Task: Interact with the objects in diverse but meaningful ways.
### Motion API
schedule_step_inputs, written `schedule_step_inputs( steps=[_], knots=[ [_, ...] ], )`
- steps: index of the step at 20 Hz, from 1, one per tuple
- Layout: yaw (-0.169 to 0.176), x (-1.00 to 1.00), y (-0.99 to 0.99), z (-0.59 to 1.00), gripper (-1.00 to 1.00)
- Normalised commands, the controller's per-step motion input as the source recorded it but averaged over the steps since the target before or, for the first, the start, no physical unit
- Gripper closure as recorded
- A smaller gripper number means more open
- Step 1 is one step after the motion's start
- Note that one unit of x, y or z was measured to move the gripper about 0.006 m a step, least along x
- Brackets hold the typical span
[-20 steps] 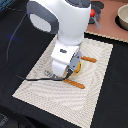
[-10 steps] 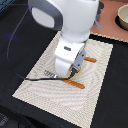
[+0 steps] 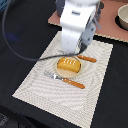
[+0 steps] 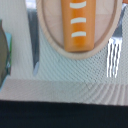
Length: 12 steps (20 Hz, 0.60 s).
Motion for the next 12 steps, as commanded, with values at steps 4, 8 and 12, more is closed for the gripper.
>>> schedule_step_inputs(
  steps=[4,8,12],
  knots=[
    [0.137,-0.59,0.51,0.15,-1.0],
    [0.181,-0.55,0.38,-0.16,-1.0],
    [0.191,-0.53,0.27,-0.47,-1.0]
  ],
)
